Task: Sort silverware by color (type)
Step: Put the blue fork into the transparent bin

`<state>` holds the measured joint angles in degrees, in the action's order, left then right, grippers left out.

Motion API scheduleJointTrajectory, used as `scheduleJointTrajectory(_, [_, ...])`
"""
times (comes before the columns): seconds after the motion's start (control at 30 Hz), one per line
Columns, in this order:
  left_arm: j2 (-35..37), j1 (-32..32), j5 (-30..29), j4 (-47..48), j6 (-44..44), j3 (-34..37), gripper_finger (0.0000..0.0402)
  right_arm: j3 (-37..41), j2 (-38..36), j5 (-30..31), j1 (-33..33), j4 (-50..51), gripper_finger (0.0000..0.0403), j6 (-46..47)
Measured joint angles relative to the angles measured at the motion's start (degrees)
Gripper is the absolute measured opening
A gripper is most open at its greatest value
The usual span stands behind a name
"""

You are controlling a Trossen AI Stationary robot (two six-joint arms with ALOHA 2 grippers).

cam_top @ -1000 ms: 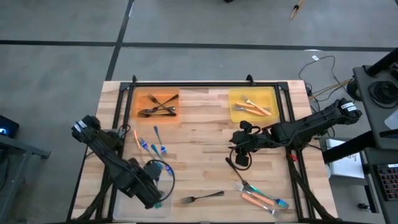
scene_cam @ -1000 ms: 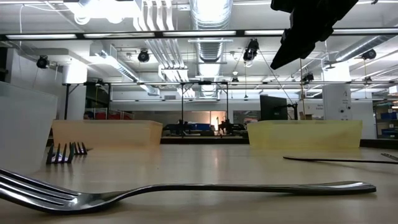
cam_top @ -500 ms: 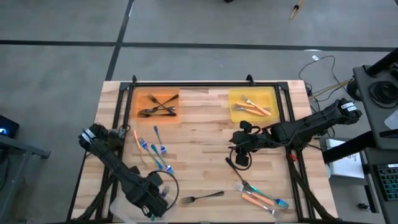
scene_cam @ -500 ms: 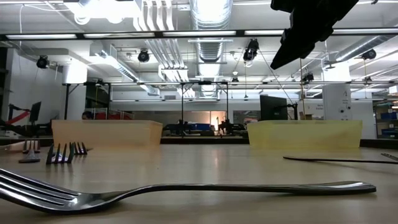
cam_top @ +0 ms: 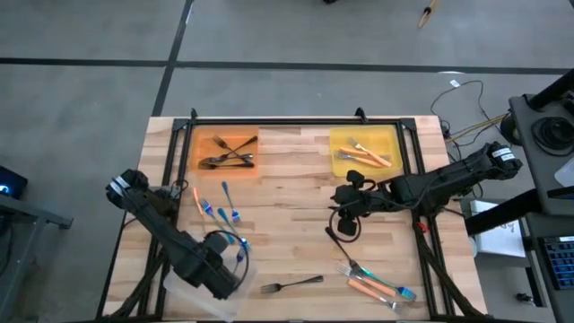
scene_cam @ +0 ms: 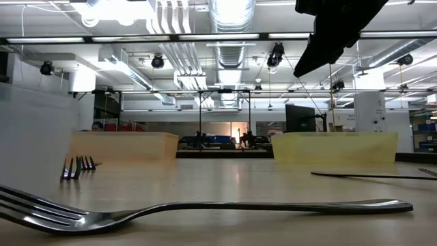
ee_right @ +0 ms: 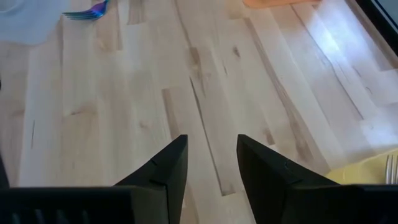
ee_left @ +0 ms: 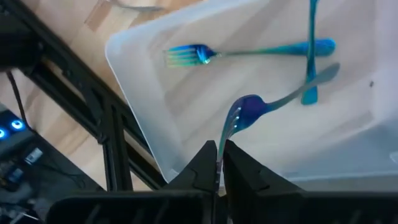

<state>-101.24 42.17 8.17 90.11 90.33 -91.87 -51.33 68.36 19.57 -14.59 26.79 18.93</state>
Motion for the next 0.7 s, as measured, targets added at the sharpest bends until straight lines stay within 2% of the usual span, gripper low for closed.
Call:
scheduleJointTrajectory(0.2, [1.81, 1.54, -1.85, 0.32, 3.63, 0.23, 0.0024, 0.0, 0.0, -0.02, 0.0, 0.07, 0.0128, -0.07])
scheduleJointTrajectory(0.7, [1.91, 1.83, -3.75, -0.04, -1.68, 0.6, 0.0128, 0.0, 0.0, -0.03, 0.0, 0.13, 0.0132, -0.81])
